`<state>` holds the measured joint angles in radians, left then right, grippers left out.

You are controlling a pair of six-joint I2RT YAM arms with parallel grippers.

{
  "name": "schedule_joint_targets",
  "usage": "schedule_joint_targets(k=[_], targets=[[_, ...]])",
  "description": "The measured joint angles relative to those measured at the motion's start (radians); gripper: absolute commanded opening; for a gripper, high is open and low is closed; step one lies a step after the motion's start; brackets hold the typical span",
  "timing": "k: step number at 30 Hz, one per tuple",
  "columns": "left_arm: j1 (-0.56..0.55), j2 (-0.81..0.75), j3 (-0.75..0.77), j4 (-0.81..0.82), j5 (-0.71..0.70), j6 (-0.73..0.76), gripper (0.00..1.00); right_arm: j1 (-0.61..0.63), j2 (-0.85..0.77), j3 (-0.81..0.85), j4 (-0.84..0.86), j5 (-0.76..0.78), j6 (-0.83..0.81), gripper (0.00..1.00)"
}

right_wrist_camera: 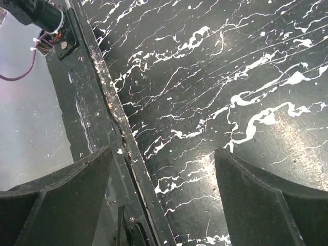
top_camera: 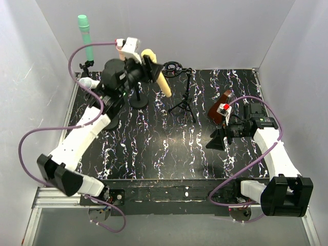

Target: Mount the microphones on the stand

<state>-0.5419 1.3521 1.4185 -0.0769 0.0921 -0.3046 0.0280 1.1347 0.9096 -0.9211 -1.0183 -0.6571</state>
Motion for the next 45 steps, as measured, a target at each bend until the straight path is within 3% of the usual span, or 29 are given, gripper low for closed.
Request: schedule_joint_targets(k=[9, 16, 45], targets=[[0.002, 0.351, 0.49, -0.142, -0.031, 0.187, 0.0, -0.015, 0.015, -0.003, -0.027, -0.014, -0.043, 0.88], [0.017, 0.495, 0.686, -0.178, -0.047, 0.219, 0.0, -0.015, 0.015, -0.003, -0.032, -0.013, -0.058, 0.88], [0.042, 0.565, 0.707, 0.085, -0.033, 0.148, 0.0, -0.015, 0.015, -0.003, -0.044, -0.004, -0.059, 0.89]])
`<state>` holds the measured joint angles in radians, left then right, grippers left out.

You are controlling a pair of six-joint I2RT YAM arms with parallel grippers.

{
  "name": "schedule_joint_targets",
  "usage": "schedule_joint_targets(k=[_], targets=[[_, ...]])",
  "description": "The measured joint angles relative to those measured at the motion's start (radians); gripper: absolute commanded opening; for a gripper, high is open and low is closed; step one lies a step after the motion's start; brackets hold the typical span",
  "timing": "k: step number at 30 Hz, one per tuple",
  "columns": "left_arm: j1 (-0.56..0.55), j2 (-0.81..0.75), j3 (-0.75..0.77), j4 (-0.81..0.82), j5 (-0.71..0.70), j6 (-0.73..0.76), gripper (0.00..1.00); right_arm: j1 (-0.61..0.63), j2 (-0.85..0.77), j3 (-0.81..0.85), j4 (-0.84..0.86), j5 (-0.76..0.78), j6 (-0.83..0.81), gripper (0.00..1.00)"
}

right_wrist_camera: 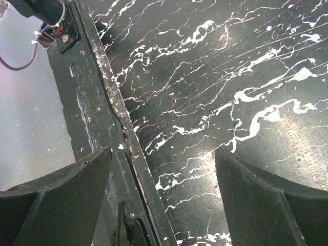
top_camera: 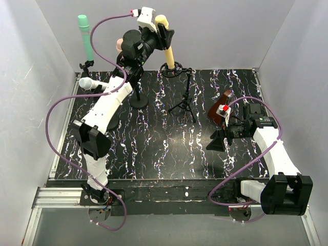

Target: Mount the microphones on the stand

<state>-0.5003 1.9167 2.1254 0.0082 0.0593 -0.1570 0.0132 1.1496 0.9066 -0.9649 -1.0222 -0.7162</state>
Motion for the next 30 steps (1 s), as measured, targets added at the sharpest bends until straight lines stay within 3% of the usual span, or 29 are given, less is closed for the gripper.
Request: schedule_joint_targets(k=[13, 15, 17, 18, 21, 30], targets=[[0.0, 0.039, -0.138, -0.002, 0.053, 0.003, 0.0, 0.0, 0.004, 0.0, -0.005, 0.003, -0.011, 0.89], [0.0, 0.03, -0.187, 0.003, 0.071, 0.0, 0.22, 0.0, 0.005, 0.0, -0.005, 0.003, -0.014, 0.89], [0.0, 0.018, -0.251, 0.012, 0.083, -0.01, 0.59, 0.0, 0.005, 0.0, -0.005, 0.003, -0.016, 0.89], [0.0, 0.014, -0.281, 0.016, 0.084, -0.017, 0.72, 0.0, 0.006, 0.0, -0.005, 0.003, -0.017, 0.89], [0.0, 0.013, -0.335, 0.006, 0.079, -0.04, 0.95, 0.0, 0.013, 0.0, -0.005, 0.004, -0.018, 0.9], [0.007, -0.082, -0.34, -0.086, 0.044, -0.068, 0.98, 0.0, 0.029, 0.0, -0.005, 0.011, -0.021, 0.9]])
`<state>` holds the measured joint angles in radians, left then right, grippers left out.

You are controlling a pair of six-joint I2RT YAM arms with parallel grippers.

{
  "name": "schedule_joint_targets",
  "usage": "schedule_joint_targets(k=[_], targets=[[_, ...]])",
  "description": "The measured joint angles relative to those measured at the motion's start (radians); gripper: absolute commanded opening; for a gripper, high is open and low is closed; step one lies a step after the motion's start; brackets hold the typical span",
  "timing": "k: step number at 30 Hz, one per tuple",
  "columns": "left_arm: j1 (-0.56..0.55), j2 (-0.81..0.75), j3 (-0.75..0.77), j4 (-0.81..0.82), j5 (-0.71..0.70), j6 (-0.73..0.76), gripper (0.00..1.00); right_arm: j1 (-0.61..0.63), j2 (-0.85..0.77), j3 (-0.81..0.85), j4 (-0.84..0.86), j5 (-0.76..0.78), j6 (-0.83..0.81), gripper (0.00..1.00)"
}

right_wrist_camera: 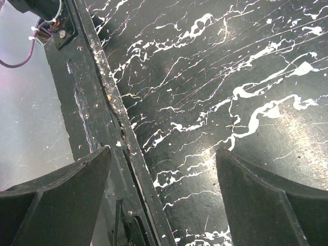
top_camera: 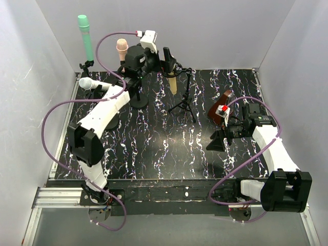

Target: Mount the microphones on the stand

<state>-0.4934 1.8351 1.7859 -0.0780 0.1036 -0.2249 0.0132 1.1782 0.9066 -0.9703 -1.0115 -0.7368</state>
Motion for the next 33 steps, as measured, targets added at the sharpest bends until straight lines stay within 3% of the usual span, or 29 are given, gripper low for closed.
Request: schedule_joint_targets(k=[8, 16, 24, 26, 29, 33], targets=[[0.014, -0.238, -0.098, -0.019, 0.01, 0.004, 0.98, -0.022, 0.001, 0.0, -0.001, 0.007, -0.001, 0.91], [0.028, -0.568, -0.386, -0.067, 0.044, -0.029, 0.98, -0.119, -0.054, -0.006, -0.003, -0.017, -0.004, 0.91], [0.029, -0.903, -0.707, -0.217, 0.112, -0.094, 0.98, -0.222, -0.189, 0.016, -0.008, -0.035, 0.031, 0.94], [0.029, -0.979, -0.775, -0.267, 0.121, -0.108, 0.98, -0.224, -0.23, 0.06, -0.005, 0.002, 0.068, 0.98], [0.03, -1.089, -0.856, -0.332, 0.122, -0.129, 0.98, -0.225, -0.294, 0.157, 0.035, 0.091, 0.167, 0.98], [0.03, -1.236, -0.954, -0.394, 0.122, -0.19, 0.98, -0.229, -0.402, 0.251, 0.191, 0.332, 0.488, 0.89]])
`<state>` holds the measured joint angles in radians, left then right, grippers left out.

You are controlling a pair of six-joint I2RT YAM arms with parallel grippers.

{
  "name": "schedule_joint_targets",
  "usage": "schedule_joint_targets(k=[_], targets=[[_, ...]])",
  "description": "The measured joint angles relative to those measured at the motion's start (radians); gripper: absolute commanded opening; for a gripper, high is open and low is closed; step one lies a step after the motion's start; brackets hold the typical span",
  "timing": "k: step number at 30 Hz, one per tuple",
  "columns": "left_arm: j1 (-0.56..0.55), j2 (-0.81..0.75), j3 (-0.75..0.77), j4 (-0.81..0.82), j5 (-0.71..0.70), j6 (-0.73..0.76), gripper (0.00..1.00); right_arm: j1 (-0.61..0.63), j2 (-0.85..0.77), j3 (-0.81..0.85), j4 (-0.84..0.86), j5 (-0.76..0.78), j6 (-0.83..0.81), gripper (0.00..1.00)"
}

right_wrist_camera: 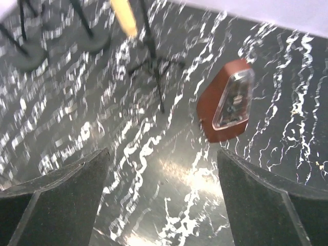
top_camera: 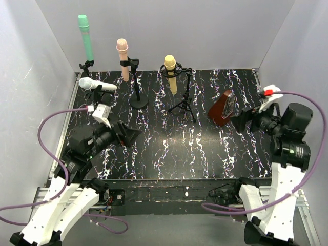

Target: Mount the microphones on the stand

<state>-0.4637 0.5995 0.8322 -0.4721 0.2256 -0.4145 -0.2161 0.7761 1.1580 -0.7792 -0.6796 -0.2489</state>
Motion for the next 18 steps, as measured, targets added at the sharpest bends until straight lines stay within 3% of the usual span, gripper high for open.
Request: schedule_joint_targets(k=[6, 14, 18], targets=[[0.0, -0.118, -0.095, -0.041, 0.0, -0.095, 0.98, -0.024, -0.036, 0.114, 0.063, 0.055, 0.243, 0.88], [0.0, -0.16, -0.106, -0.079, 0.001, -0.13, 0.98, -0.04, -0.093, 0.035, 0.016, 0.016, 0.185, 0.91], [0.0, -0.187, -0.123, -0.039, 0.026, -0.171, 0.98, -0.042, -0.148, 0.014, 0.013, 0.116, 0.236, 0.94]])
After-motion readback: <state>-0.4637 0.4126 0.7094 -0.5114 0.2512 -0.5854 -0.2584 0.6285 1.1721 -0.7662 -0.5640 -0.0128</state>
